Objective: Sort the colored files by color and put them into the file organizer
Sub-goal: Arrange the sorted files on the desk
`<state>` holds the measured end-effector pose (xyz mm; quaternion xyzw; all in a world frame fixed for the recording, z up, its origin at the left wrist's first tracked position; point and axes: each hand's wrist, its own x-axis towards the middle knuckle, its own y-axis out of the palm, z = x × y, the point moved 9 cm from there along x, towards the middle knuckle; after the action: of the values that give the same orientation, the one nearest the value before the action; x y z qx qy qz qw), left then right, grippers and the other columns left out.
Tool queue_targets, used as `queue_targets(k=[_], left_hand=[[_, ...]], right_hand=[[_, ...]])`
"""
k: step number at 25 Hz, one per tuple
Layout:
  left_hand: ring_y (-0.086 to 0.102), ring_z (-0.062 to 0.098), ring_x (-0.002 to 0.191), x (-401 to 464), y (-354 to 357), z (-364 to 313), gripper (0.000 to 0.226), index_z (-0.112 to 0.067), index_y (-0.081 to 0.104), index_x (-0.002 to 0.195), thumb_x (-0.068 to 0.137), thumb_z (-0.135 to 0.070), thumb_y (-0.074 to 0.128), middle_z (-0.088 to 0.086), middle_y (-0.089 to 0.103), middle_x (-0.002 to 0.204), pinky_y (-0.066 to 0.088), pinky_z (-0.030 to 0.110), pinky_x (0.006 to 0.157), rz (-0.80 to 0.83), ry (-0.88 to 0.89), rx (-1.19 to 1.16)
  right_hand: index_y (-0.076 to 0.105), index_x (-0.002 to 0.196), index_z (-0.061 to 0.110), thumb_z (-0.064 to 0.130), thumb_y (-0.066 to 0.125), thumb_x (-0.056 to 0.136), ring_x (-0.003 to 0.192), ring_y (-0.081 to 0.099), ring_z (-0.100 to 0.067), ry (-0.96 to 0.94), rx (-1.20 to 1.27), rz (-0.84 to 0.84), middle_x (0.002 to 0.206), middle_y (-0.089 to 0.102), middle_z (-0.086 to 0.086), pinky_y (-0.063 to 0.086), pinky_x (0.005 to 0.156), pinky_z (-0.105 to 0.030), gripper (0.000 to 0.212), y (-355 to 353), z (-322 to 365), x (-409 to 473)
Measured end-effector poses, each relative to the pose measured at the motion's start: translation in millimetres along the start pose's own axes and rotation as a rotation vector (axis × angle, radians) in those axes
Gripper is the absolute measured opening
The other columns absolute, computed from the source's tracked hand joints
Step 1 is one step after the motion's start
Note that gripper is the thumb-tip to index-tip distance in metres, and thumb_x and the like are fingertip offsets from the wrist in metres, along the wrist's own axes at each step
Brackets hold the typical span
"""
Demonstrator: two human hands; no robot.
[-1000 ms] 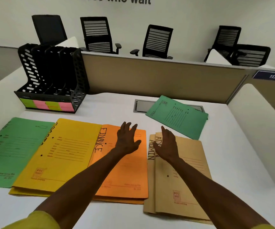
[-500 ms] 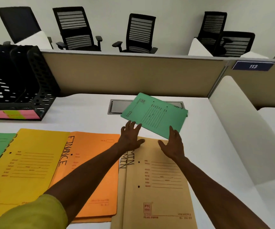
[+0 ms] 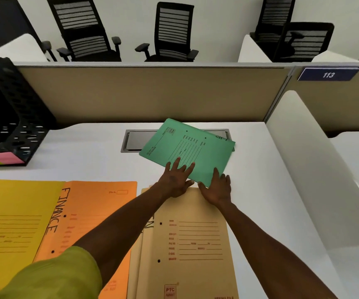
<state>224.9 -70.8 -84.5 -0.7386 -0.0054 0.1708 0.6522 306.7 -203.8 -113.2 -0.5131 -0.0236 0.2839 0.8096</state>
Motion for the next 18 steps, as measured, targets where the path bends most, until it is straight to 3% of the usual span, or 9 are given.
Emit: queue_targets(k=[5, 9, 12, 14, 16, 18], left_hand=[[0.004, 0.036, 0.15, 7.7, 11.2, -3.4, 0.069, -0.019, -0.005, 0.156, 0.103, -0.045, 0.03, 0.006, 0.028, 0.16, 0.008, 0.057, 0.118, 0.052, -0.028, -0.039], [0.007, 0.036, 0.15, 10.1, 9.7, -1.9, 0.071, -0.016, -0.006, 0.156, 0.102, -0.041, 0.034, 0.006, 0.028, 0.16, 0.012, 0.057, 0.118, 0.046, -0.038, -0.077], [0.006, 0.036, 0.15, 9.4, 11.0, -2.4, 0.073, -0.018, -0.007, 0.156, 0.102, -0.041, 0.036, 0.006, 0.027, 0.16, 0.012, 0.057, 0.118, 0.054, -0.043, -0.103], [0.006, 0.035, 0.15, 7.9, 11.5, -2.8, 0.075, -0.019, -0.008, 0.156, 0.101, -0.042, 0.038, 0.006, 0.029, 0.159, 0.012, 0.056, 0.119, 0.056, -0.043, -0.116], [0.007, 0.035, 0.15, 6.6, 9.2, -3.5, 0.076, -0.019, -0.009, 0.156, 0.101, -0.042, 0.039, 0.007, 0.031, 0.159, 0.012, 0.056, 0.119, 0.048, -0.037, -0.109], [0.007, 0.035, 0.15, 5.3, 4.0, -4.2, 0.077, -0.018, -0.01, 0.156, 0.101, -0.041, 0.039, 0.008, 0.031, 0.158, 0.012, 0.056, 0.12, 0.034, -0.03, -0.092]], right_hand=[[0.027, 0.152, 0.012, 0.044, 0.067, 0.086, 0.134, 0.04, -0.035, 0.107, 0.324, -0.11, 0.139, 0.051, -0.016, 0.039, 0.11, -0.044, 0.084, -11.6, 2.2, 9.6], [0.042, 0.141, 0.01, 0.035, 0.071, 0.081, 0.123, 0.052, -0.036, 0.395, 0.637, -0.162, 0.132, 0.057, -0.016, 0.047, 0.101, -0.045, 0.071, -20.3, -19.8, 22.4], [0.058, 0.114, 0.002, 0.024, 0.073, 0.079, 0.09, 0.066, -0.03, 0.587, 1.001, -0.191, 0.108, 0.065, -0.014, 0.056, 0.07, -0.036, 0.044, -21.6, -38.2, 28.7], [0.065, 0.097, 0.001, 0.013, 0.074, 0.079, 0.068, 0.065, -0.025, 0.617, 1.212, -0.145, 0.092, 0.068, -0.013, 0.052, 0.054, -0.029, 0.024, -18.3, -41.7, 34.5], [0.067, 0.093, 0.003, 0.005, 0.073, 0.079, 0.072, 0.067, -0.029, 0.614, 1.269, -0.086, 0.094, 0.07, -0.016, 0.058, 0.061, -0.04, 0.016, -14.1, -41.2, 37.6], [0.069, 0.1, 0.008, -0.001, 0.066, 0.079, 0.086, 0.068, -0.031, 0.561, 1.157, -0.12, 0.106, 0.07, -0.015, 0.06, 0.078, -0.05, 0.023, -18.4, -38.9, 37.5]])
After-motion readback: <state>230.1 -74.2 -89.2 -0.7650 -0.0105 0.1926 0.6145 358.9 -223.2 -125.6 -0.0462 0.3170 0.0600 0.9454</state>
